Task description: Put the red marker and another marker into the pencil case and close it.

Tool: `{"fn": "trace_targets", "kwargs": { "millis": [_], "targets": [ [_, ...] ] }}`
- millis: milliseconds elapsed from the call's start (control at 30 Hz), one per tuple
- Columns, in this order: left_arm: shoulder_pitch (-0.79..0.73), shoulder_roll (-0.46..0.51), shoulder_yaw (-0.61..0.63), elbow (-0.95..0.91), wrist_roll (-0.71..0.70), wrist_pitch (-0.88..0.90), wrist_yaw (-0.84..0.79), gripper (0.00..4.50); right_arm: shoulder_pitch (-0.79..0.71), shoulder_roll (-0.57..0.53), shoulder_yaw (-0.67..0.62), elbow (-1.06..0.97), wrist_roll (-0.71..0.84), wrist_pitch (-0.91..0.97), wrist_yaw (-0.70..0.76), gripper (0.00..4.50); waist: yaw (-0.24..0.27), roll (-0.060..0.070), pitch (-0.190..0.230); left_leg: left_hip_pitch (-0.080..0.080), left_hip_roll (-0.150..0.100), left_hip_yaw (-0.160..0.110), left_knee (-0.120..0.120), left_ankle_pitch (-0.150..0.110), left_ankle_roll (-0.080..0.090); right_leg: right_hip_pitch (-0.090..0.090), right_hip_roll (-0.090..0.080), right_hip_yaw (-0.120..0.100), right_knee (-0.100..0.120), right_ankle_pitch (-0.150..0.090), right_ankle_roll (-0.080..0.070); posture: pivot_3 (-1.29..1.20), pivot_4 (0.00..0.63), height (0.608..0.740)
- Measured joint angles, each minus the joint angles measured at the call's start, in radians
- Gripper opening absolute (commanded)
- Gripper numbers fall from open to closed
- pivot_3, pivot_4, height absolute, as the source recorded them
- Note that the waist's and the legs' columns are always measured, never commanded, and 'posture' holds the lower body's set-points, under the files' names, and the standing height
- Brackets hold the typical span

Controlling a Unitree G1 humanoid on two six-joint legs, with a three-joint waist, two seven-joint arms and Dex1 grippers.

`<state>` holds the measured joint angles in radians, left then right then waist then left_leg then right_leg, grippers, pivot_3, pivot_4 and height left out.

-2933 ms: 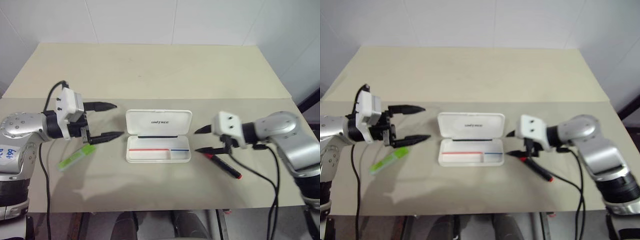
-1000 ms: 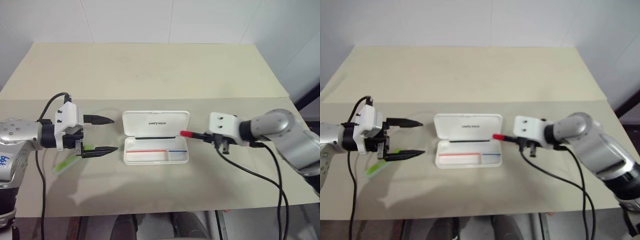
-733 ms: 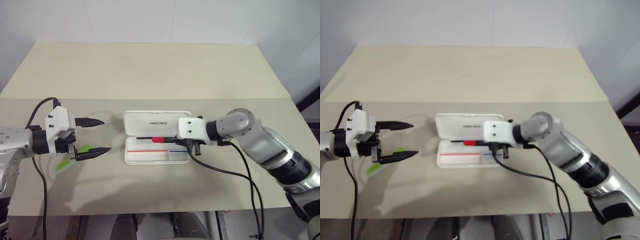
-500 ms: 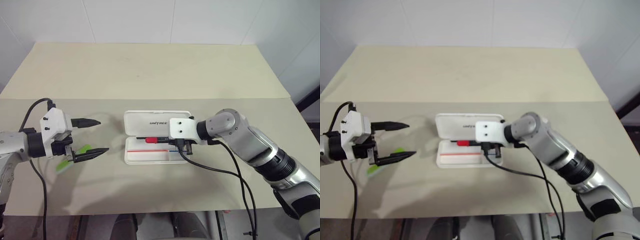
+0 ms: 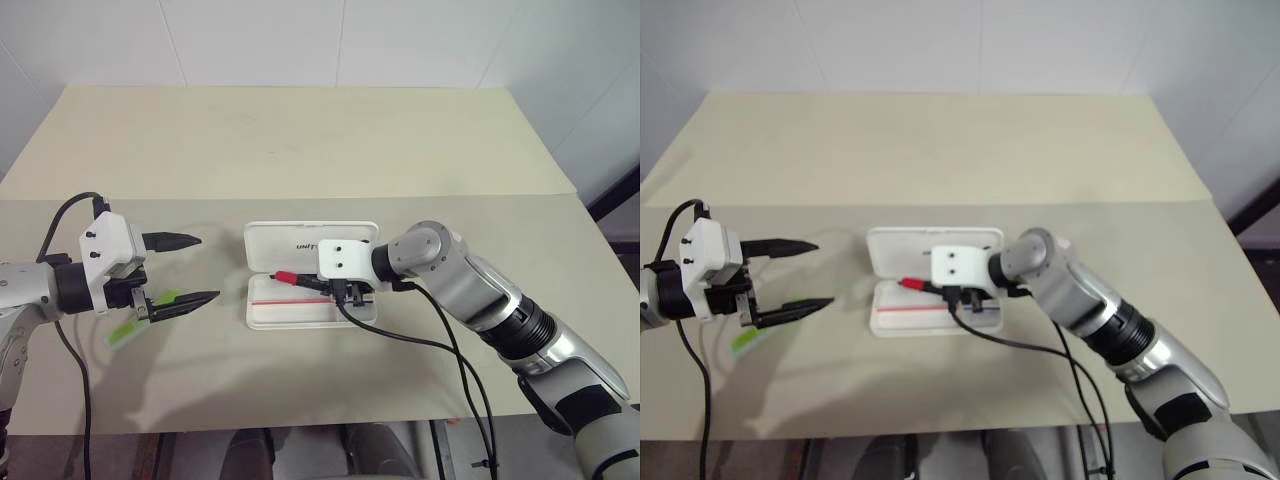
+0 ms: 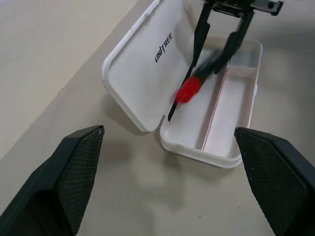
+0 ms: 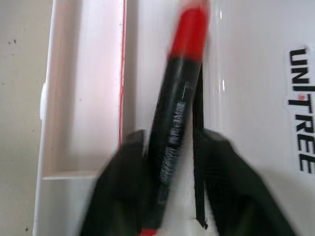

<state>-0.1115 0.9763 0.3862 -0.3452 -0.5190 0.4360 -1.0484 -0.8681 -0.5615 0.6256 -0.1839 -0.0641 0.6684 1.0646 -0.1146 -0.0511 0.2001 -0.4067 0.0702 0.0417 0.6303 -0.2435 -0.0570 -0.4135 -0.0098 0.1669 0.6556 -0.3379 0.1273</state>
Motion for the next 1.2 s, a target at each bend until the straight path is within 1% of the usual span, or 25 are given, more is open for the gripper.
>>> {"fn": "trace_targets", "kwargs": {
  "millis": [167, 200, 367, 533, 567, 633, 700, 800, 867, 933, 1067, 1133, 1200],
  "targets": [
    [-0.019, -0.001, -0.01, 0.002, 0.0, 0.0, 0.001, 4.5, -0.005, 0.003, -0.01, 0.0, -0.002, 0.0, -0.002, 4.41, 0.0, 0.0, 0.0, 0.0, 0.0, 0.0, 0.0, 0.0, 0.0, 0.0, 0.0, 0.0, 0.0, 0.0, 0.0, 0.0, 0.15, 0.74],
    [-0.022, -0.001, -0.011, 0.002, 0.0, 0.0, 0.001, 4.5, -0.005, 0.005, -0.017, 0.0, -0.001, 0.0, -0.004, 4.46, 0.0, 0.0, 0.0, 0.0, 0.0, 0.0, 0.0, 0.0, 0.0, 0.0, 0.0, 0.0, 0.0, 0.0, 0.0, 0.0, 0.15, 0.74],
    [-0.034, -0.001, -0.015, 0.008, 0.0, -0.001, -0.002, 4.5, -0.009, 0.019, -0.068, -0.027, 0.042, 0.053, 0.004, 4.46, 0.0, 0.0, 0.0, 0.0, 0.0, 0.0, 0.0, 0.0, 0.0, 0.0, 0.0, 0.0, 0.0, 0.0, 0.0, 0.0, 0.15, 0.74],
    [-0.054, -0.002, -0.037, 0.042, 0.0, -0.013, -0.013, 4.5, -0.008, 0.057, -0.153, -0.051, 0.125, 0.107, -0.002, 4.46, 0.0, 0.0, 0.0, 0.0, 0.0, 0.0, 0.0, 0.0, 0.0, 0.0, 0.0, 0.0, 0.0, 0.0, 0.0, 0.0, 0.15, 0.74],
    [-0.058, -0.002, -0.04, 0.044, 0.001, -0.013, -0.014, 4.5, -0.003, 0.075, -0.185, -0.051, 0.153, 0.115, -0.007, 4.46, 0.0, 0.0, 0.0, 0.0, 0.0, 0.0, 0.0, 0.0, 0.0, 0.0, 0.0, 0.0, 0.0, 0.0, 0.0, 0.0, 0.15, 0.74],
    [-0.064, -0.002, -0.044, 0.044, 0.001, -0.014, -0.017, 4.5, 0.029, 0.127, -0.293, -0.061, 0.252, 0.126, -0.009, 4.46, 0.001, 0.0, 0.0, 0.0, 0.0, -0.001, 0.0, 0.0, 0.0, 0.001, 0.0, -0.001, 0.0, 0.0, 0.0, 0.0, 0.15, 0.74],
    [-0.06, 0.007, -0.044, 0.044, 0.005, -0.013, -0.023, 4.5, 0.072, 0.141, -0.387, -0.093, 0.356, 0.115, 0.011, 4.46, 0.002, 0.0, 0.0, 0.0, 0.0, -0.001, -0.001, 0.0, 0.0, 0.001, 0.0, -0.001, 0.0, 0.0, 0.0, 0.0, 0.15, 0.74],
    [0.01, 0.066, -0.024, 0.047, 0.033, 0.006, -0.028, 4.5, 0.155, 0.132, -0.511, -0.125, 0.476, 0.072, 0.049, 4.46, 0.001, 0.0, 0.0, 0.0, 0.0, -0.002, -0.001, -0.001, -0.001, 0.002, 0.0, -0.002, -0.002, 0.0, 0.0, 0.0, 0.15, 0.74],
    [0.078, 0.096, 0.005, 0.047, 0.064, 0.028, -0.026, 4.5, 0.188, 0.107, -0.564, -0.123, 0.512, 0.06, 0.05, 4.46, -0.003, 0.0, 0.0, 0.0, 0.0, -0.001, -0.001, -0.001, -0.001, 0.001, 0.0, -0.001, -0.002, 0.0, 0.0, 0.0, 0.15, 0.74],
    [0.149, 0.104, 0.051, 0.043, 0.088, 0.062, -0.018, 4.5, 0.22, 0.074, -0.607, -0.125, 0.545, 0.038, 0.06, 4.46, -0.006, 0.0, 0.0, 0.0, 0.0, -0.002, -0.001, -0.001, -0.001, 0.002, 0.0, -0.002, -0.001, -0.001, 0.0, 0.0, 0.15, 0.74],
    [0.287, 0.141, 0.144, -0.002, 0.135, 0.179, 0.0, 4.5, 0.255, 0.011, -0.677, -0.123, 0.618, 0.024, 0.087, 4.46, -0.01, 0.0, 0.0, 0.0, 0.0, -0.002, -0.001, -0.001, -0.001, 0.002, 0.0, -0.002, -0.001, -0.001, -0.001, 0.0, 0.15, 0.74],
    [0.321, 0.159, 0.185, -0.026, 0.151, 0.247, 0.011, 4.5, 0.256, -0.009, -0.689, -0.112, 0.624, -0.006, 0.086, 4.46, -0.012, 0.0, 0.0, 0.001, 0.0, -0.002, -0.001, -0.001, -0.001, 0.002, 0.0, -0.002, -0.001, -0.001, -0.001, 0.0, 0.15, 0.74],
    [0.339, 0.181, 0.2, -0.054, 0.166, 0.307, 0.018, 4.5, 0.256, -0.02, -0.694, -0.079, 0.622, -0.036, 0.081, 4.46, -0.015, 0.0, 0.0, 0.001, 0.0, -0.002, -0.001, -0.001, -0.001, 0.002, 0.0, -0.002, -0.001, -0.002, -0.003, 0.0, 0.15, 0.74]
  ]
}}
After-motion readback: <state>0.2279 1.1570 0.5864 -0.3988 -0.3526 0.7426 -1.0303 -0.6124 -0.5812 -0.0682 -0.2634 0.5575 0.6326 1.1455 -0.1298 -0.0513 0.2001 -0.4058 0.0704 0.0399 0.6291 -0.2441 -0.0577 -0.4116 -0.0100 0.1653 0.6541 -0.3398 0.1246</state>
